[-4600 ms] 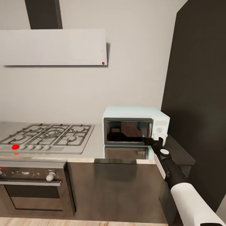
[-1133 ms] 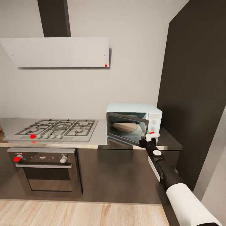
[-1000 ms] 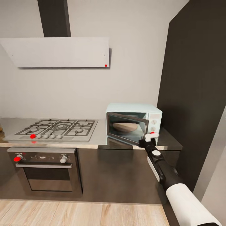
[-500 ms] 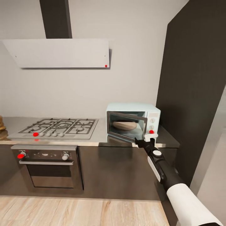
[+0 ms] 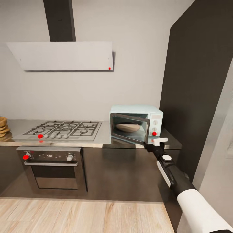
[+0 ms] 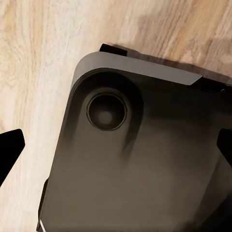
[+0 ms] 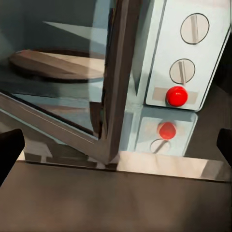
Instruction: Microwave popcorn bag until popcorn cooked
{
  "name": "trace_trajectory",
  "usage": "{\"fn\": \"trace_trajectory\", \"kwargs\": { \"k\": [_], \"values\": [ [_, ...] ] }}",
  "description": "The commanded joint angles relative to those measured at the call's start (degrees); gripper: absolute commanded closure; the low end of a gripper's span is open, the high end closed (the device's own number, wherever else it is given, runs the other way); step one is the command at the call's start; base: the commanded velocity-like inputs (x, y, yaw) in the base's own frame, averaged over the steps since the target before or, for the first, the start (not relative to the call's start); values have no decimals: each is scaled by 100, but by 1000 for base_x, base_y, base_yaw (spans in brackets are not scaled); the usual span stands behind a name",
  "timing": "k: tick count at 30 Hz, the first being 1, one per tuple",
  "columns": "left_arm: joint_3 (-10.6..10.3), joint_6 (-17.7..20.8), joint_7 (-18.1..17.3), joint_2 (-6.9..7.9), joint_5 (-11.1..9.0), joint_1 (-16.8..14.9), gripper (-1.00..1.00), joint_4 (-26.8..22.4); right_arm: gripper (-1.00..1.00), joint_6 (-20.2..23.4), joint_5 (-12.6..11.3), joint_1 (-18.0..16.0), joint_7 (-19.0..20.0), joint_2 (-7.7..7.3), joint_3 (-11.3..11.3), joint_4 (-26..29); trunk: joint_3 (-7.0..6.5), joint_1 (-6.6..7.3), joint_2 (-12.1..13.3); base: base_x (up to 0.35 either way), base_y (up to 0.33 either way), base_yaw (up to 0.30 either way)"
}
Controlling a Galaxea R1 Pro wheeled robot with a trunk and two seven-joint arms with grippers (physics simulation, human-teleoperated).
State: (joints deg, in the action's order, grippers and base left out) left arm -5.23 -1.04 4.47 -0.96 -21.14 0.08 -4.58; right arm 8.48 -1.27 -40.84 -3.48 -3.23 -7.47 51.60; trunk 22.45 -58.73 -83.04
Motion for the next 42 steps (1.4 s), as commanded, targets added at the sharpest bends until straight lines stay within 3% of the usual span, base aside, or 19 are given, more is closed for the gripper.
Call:
{"fn": "trace_trajectory", "kwargs": {
  "k": [1, 9, 12, 15, 30, 42],
  "values": [
    [-49, -11, 27, 0, -48, 1, -100, -8, -100, 47, -18, -3, -33, -25, -27, 9, 6, 0, -3, 0, 0, 0],
    [-49, -11, 27, 0, -48, 1, -100, -8, -100, 89, -31, -3, -101, -29, -17, 3, 2, 0, -3, 0, 0, -160],
    [-49, -11, 27, 0, -48, 1, -100, -8, -100, 94, -39, -3, -214, -4, 218, 3, 2, 0, -3, 0, 0, -229],
    [-49, -11, 27, 0, -48, 1, -100, -8, -100, 100, -40, -3, -237, -2, 293, 7, 2, 0, -3, 0, 0, -258],
    [-47, -4, 27, -4, -52, 1, -100, -8, -100, 94, 18, -3, -231, 30, 278, 46, 2, 0, -3, 9, 0, -199],
    [-32, -2, 27, 44, -57, 1, -100, -7, -100, 342, -43, -2, -224, 61, 281, 47, 2, 0, -3, 301, 0, -1]
  ]
}}
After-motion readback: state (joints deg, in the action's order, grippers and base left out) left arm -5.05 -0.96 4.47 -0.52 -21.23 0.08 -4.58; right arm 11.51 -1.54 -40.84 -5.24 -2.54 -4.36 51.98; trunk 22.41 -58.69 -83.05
